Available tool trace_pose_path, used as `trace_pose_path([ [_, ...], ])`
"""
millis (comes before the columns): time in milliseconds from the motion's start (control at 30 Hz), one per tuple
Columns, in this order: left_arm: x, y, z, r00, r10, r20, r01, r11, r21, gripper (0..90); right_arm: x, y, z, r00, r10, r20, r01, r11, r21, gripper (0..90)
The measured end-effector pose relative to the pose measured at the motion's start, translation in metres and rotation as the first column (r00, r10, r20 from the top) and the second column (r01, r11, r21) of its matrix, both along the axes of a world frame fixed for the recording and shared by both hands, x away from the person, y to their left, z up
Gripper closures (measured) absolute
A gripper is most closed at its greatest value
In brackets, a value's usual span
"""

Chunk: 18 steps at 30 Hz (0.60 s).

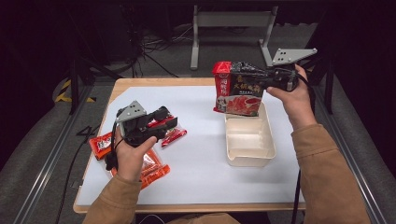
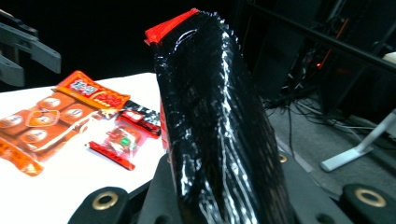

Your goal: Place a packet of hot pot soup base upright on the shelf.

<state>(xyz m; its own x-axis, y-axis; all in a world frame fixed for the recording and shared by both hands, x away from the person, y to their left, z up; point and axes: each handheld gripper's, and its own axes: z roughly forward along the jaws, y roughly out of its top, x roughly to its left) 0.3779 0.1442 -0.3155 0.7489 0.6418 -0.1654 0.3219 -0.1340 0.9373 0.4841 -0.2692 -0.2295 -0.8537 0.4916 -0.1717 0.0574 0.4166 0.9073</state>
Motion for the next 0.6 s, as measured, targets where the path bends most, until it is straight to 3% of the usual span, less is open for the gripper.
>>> trace_pose_path([
  [367, 0.002, 0.001, -0.002, 0.9999, 0.002, -0.016, -0.002, 1.0, 0.004, 47.3, 0.015, -0.013, -0.008, 0.9994, -0.029, 0.019, 0.029, 0.9996, 0.001, 79.3],
  [600, 0.003, 0.002, -0.003, 0.9999, 0.003, -0.016, -0.003, 1.0, 0.003, 47.2, 0.024, -0.021, -0.018, 0.9991, -0.043, -0.002, 0.043, 0.999, 0.01, 79.3],
])
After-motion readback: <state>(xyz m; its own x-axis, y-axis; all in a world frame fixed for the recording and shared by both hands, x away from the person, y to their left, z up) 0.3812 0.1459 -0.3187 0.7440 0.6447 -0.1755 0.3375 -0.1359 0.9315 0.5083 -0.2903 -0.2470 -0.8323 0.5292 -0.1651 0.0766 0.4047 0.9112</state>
